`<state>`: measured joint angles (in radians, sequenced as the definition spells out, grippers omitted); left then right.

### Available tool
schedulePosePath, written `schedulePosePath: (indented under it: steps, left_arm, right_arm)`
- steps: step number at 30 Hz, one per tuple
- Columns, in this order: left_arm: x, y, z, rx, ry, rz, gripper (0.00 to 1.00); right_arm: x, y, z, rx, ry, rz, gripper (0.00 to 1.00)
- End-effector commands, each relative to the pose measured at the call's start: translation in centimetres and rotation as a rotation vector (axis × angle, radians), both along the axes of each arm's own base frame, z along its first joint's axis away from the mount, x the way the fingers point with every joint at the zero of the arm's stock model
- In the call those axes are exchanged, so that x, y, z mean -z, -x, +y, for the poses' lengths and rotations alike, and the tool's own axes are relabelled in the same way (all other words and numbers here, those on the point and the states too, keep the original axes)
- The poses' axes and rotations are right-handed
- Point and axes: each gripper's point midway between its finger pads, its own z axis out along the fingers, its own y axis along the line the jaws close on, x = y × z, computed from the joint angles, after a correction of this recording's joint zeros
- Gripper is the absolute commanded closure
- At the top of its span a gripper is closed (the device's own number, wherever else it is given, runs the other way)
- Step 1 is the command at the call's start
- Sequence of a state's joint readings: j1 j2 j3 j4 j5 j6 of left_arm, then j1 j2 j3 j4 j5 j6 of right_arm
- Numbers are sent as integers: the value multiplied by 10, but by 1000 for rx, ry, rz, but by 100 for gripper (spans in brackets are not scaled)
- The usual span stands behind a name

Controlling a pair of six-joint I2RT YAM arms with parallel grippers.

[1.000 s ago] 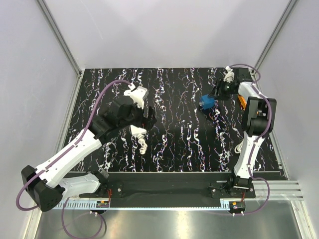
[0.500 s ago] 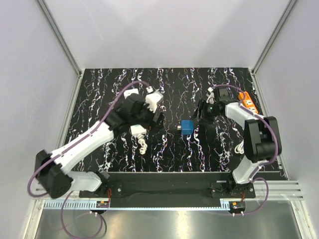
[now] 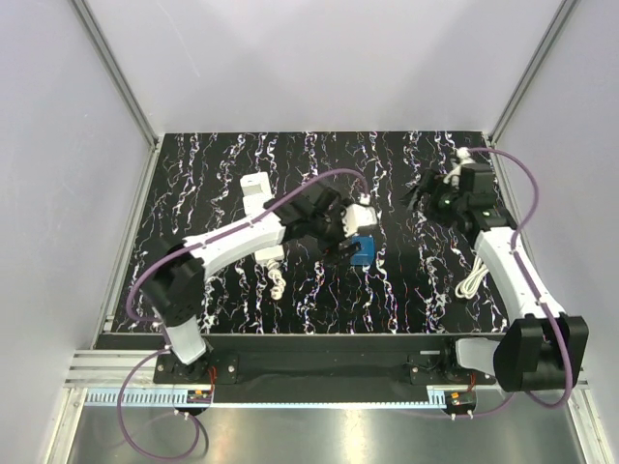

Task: Insert the plug

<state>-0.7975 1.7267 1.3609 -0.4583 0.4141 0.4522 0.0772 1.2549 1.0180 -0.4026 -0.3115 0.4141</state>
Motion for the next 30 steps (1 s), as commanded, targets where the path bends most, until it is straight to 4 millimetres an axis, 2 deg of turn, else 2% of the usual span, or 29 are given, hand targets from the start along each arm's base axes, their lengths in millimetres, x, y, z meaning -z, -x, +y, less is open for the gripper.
schedulePosePath:
  steps: [1, 2, 3, 6, 9, 14, 22, 25, 30]
  left_arm:
    - [-6, 11, -40, 259, 75, -92, 12]
    - [0, 15, -44, 274, 62, -83, 12]
    - [10, 12, -49, 287, 48, -81, 13]
    - [26, 5, -60, 290, 8, -95, 14]
    - [38, -5, -70, 286, -22, -115, 16]
    - [59, -23, -72, 254, -86, -148, 16]
    - [54, -39, -73, 206, -74, -200, 15]
    - [60, -46, -69, 184, -92, -213, 13]
    - [70, -44, -69, 207, -96, -197, 14]
  right_arm:
    - [-11, -2, -48, 181, 10, -40, 12]
    - [-17, -2, -53, 193, 6, -61, 12]
    - [-32, -2, -54, 197, 5, -110, 12]
    - [-55, 0, -52, 192, -8, -180, 11]
    - [-66, 1, -50, 183, -18, -214, 10]
    - [-79, 4, -45, 155, -34, -257, 10]
    - [-83, 2, -45, 151, -29, -273, 9]
    - [-83, -1, -45, 152, -37, -276, 9]
    - [-77, -5, -45, 142, -23, -293, 9]
